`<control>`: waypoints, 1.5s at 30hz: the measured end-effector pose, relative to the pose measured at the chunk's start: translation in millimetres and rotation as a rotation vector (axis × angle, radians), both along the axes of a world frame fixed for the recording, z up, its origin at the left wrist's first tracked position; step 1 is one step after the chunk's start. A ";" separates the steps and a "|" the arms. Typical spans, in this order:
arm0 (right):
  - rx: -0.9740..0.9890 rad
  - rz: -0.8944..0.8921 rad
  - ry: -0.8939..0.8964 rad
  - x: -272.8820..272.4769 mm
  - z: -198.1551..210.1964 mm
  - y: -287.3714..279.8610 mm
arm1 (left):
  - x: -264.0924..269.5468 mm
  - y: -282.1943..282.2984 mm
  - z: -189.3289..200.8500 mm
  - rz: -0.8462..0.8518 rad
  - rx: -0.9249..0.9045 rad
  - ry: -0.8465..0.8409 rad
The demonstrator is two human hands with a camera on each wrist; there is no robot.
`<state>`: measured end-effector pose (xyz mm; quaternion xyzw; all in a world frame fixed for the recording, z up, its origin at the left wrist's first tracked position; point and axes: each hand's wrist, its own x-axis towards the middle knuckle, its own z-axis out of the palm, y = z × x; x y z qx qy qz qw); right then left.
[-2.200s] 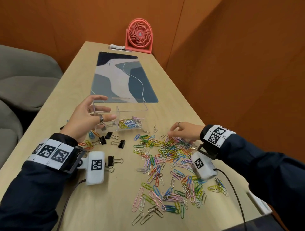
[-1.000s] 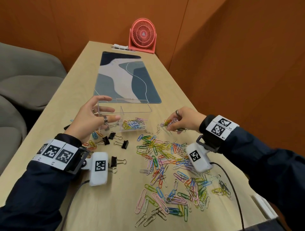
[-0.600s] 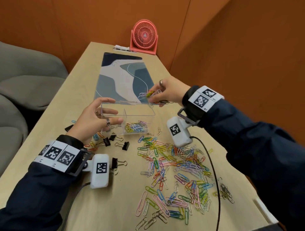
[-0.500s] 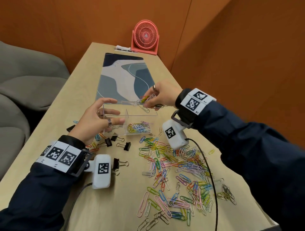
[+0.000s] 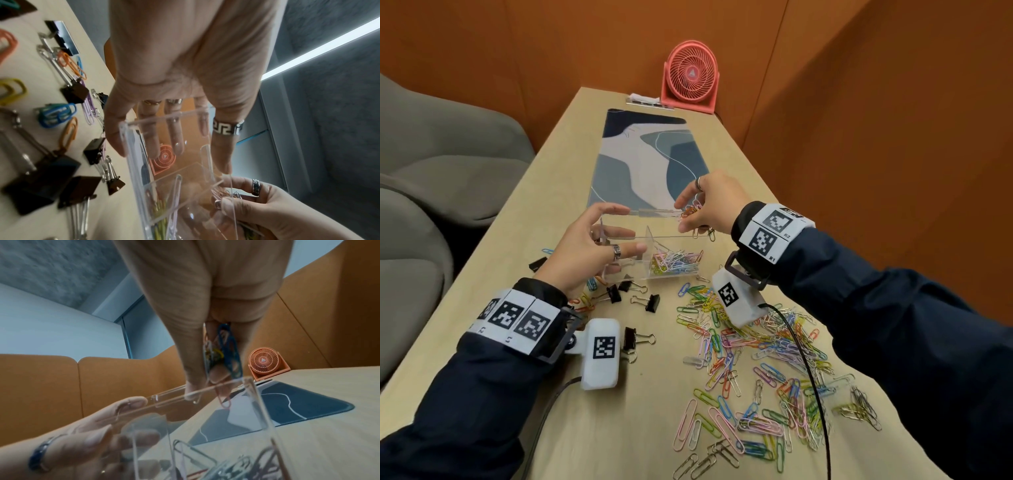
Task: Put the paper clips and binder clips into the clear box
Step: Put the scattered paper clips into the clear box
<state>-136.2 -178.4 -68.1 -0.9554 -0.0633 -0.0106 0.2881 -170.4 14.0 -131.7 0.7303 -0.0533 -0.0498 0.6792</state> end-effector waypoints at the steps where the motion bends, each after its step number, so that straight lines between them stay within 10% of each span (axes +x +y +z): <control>1: 0.012 -0.009 -0.019 0.3 -0.3 0.9 | 0.2 0.2 0.1 0.002 -0.002 0.000; 22: 0.167 0.219 -0.015 -3.2 -3.7 -11.0 | 6.5 4.0 -5.2 0.005 -0.044 -0.009; 27: 0.242 -0.061 -0.324 -9.6 -17.0 -21.3 | 10.4 11.1 -5.7 0.037 -0.083 -0.019; 34: -0.297 0.213 0.463 -35.0 -39.0 -36.2 | 11.4 19.2 -4.3 0.105 -0.093 -0.023; 45: -0.785 0.548 0.660 -49.4 -65.8 -37.6 | 10.8 21.0 -3.4 0.114 -0.081 -0.036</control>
